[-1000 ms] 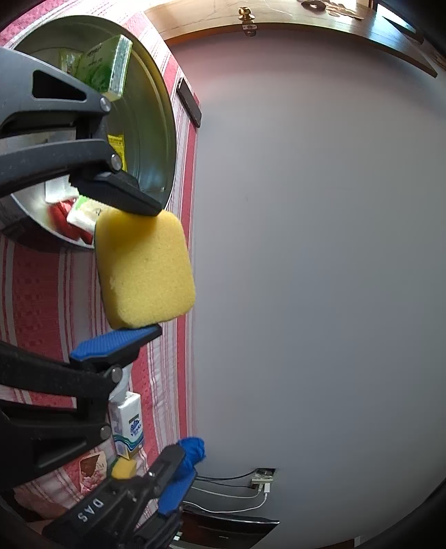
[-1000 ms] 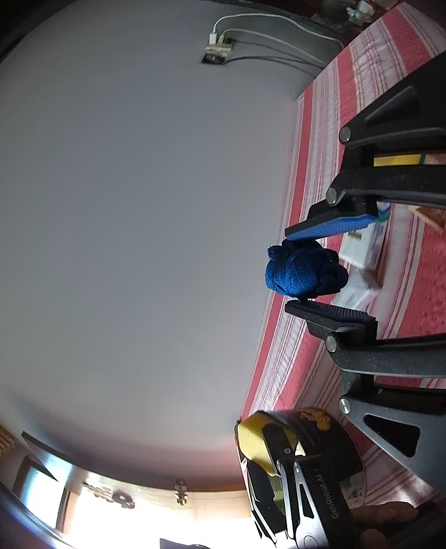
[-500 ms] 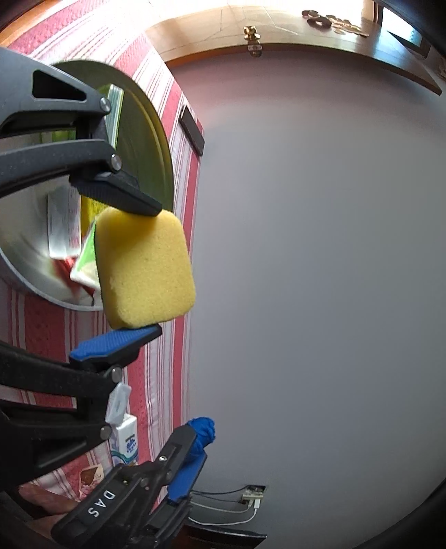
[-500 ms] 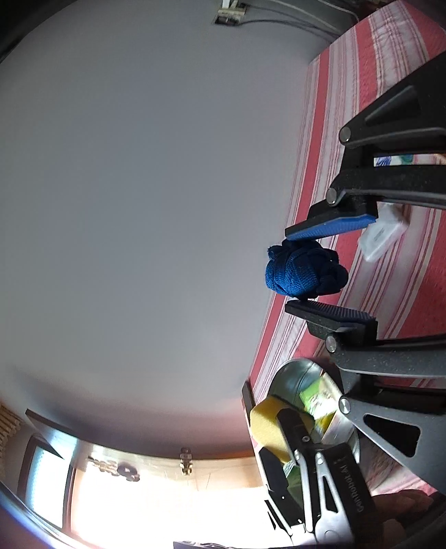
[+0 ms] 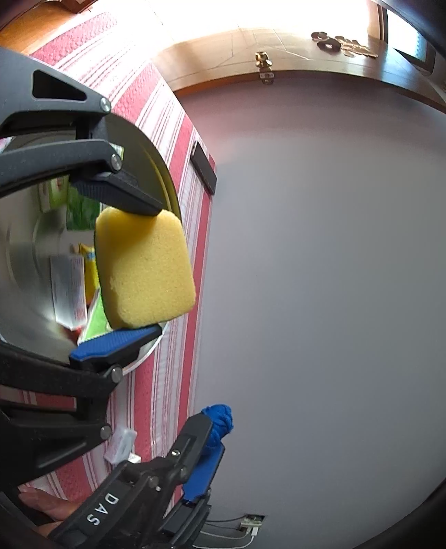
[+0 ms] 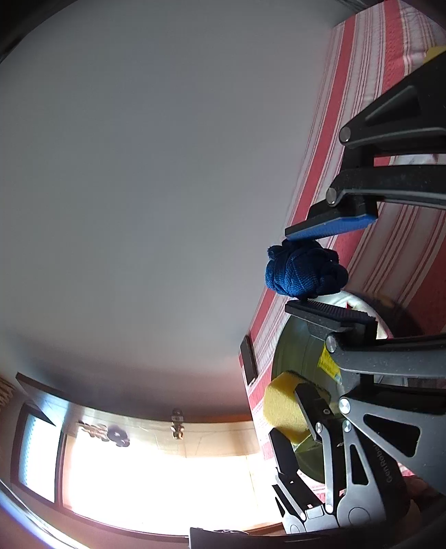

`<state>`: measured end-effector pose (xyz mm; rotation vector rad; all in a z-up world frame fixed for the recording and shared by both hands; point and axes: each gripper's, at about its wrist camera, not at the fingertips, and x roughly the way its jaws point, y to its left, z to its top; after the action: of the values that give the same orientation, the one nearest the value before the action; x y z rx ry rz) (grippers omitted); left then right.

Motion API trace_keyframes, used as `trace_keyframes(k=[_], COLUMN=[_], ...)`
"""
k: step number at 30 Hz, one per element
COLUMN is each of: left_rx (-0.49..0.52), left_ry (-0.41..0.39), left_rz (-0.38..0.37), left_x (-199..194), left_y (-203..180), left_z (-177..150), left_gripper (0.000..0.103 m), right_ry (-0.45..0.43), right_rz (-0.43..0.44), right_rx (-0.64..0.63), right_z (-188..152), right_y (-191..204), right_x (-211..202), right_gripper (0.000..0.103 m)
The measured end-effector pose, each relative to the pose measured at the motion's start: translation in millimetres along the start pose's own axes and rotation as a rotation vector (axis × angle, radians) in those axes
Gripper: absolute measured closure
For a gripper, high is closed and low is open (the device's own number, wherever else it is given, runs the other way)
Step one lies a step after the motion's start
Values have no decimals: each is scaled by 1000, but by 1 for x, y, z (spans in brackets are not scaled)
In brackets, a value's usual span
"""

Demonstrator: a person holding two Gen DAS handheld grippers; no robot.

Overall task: Organize objects
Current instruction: 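Carry the yellow sponge and blue cloth over the silver basin with both tools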

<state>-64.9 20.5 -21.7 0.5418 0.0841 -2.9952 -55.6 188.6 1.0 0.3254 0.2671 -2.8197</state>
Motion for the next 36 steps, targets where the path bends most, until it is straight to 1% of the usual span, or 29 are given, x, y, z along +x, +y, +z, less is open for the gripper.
trace_keyframes(k=[9,15,19,27,30,34,36], left_rx=[-26,-22,-23,9,39,71,99], left_ry=[42,59,61,61,67,72,84], left_rz=[56,94,103,126,141,165,186], left_x=[13,18,19,23,26,27,29], left_y=[26,37,43,42,39,35,33], left_z=[-4,-6,-7,-8,-8,-9,-9], left_gripper=[39,39,39,38,38,36,32], right_ry=[47,95,124,171,182,202,213], right_rz=[72,101,113,128,126,130,132], right_rx=[-25,-32,-41,-43,-45,-33,-21], right_z=[7,3,-1,-7,-9,-13,-13], right_y=[36,47,55,60,61,58,57], right_x=[36,58,72,88,90,95,98], right_gripper=[64,64,64,64,64,64,64])
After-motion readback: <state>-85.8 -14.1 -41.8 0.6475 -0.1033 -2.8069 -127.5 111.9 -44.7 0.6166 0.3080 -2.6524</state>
